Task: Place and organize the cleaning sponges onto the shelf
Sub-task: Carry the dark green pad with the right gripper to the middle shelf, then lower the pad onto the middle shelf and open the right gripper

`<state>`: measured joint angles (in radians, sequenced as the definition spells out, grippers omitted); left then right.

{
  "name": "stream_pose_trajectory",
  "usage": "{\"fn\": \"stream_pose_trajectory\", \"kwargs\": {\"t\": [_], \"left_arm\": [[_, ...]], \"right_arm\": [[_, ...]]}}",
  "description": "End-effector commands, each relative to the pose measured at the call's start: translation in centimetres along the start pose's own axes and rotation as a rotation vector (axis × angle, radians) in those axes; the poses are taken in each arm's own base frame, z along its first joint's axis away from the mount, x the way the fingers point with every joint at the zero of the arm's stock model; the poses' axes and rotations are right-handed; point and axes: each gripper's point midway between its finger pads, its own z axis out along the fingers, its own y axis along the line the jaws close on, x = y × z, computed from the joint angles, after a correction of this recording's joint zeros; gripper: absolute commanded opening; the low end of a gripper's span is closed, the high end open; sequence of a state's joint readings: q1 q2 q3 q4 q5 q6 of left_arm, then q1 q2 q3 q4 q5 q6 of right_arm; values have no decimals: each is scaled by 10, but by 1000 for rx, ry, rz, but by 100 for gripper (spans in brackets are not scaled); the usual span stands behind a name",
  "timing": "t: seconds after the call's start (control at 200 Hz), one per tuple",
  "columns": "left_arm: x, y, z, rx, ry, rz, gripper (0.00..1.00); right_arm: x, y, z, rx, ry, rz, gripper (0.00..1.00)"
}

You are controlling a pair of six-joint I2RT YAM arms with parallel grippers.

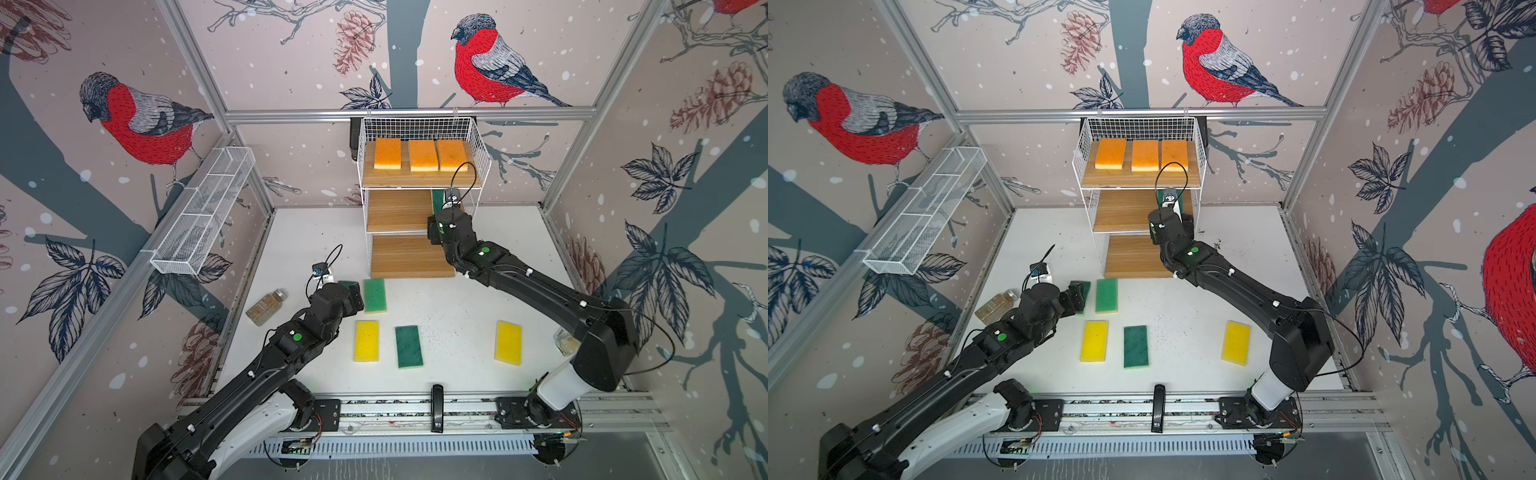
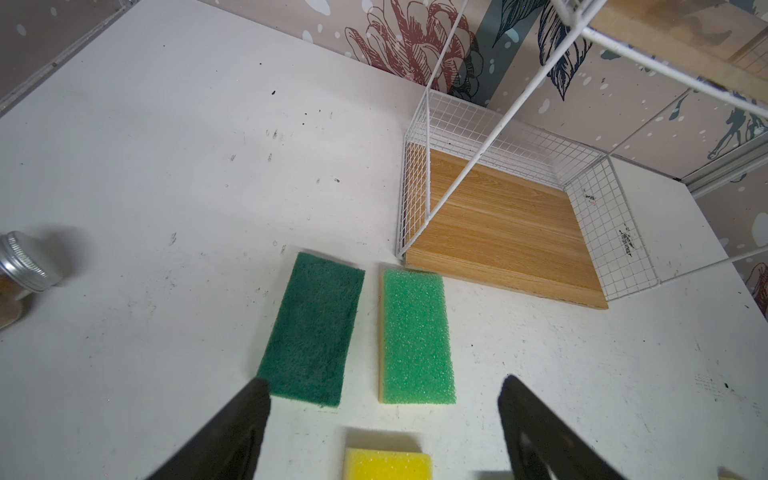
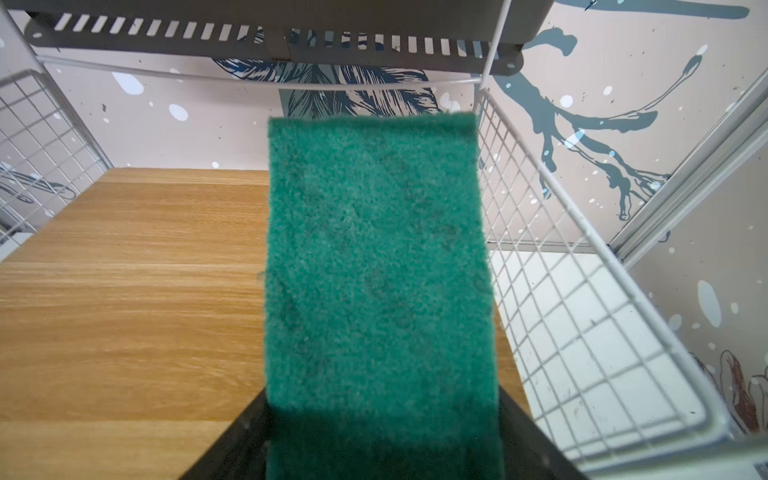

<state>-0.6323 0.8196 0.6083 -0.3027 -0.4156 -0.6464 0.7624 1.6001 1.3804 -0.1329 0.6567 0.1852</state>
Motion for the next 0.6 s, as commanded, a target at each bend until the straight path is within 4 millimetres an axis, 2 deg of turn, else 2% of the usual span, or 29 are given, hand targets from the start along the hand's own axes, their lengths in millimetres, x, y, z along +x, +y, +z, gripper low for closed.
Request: {"fn": "stream_pose_trajectory", "kwargs": {"t": [0.0, 0.595], "left_arm": [[-5, -6, 1, 24, -17, 0, 87], [1, -7, 4, 29, 2, 0, 87]], "right_arm": [[-7, -5, 3, 20, -17, -12, 72], [-1, -13, 8, 64, 3, 3, 73]]}}
